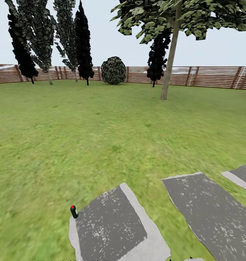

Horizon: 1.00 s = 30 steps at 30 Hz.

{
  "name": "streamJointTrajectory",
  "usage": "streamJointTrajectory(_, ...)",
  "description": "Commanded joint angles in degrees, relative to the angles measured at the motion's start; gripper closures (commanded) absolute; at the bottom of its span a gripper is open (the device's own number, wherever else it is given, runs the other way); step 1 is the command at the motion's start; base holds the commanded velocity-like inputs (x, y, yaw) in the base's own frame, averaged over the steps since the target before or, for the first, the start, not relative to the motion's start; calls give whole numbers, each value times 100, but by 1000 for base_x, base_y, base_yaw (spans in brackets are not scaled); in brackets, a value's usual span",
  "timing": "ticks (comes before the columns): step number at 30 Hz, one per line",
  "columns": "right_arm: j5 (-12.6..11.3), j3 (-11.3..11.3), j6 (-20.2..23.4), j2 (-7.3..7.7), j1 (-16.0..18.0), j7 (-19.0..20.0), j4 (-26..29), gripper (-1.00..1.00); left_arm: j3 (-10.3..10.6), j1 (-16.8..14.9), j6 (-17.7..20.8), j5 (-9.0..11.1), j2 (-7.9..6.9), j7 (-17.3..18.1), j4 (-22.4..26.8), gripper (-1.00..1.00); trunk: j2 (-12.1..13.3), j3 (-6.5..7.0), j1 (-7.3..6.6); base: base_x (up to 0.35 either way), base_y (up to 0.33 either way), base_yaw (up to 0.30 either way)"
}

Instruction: In the garden, pick up the pesticide atomizer on the floor and spray pesticide onto both trees until each tree trunk is fully covered.

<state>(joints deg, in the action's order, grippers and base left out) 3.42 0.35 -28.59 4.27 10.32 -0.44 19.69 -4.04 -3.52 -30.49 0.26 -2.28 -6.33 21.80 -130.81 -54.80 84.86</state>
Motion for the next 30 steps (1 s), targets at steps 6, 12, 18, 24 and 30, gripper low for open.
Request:
streamJointTrajectory(6,0,0,-2,3,3,0,-8,-100,0,6,-1,0,0,0,0,-100,0,0,0,0,0,276)
streamJointTrajectory(12,0,0,0,4,1,0,-9,-100,0,9,-7,0,1,0,0,-100,0,0,0,0,0,276)
streamJointTrajectory(18,0,0,-3,3,-1,0,-9,-100,-2,9,-2,0,5,0,1,-100,0,0,0,1,0,276)
streamJointTrajectory(24,0,0,1,4,-1,6,-9,-100,-9,1,16,0,2,0,7,-100,0,0,0,154,-100,200)
streamJointTrajectory(30,0,0,0,4,1,9,-8,-100,-9,1,8,0,2,0,8,-100,0,0,0,239,-166,5)
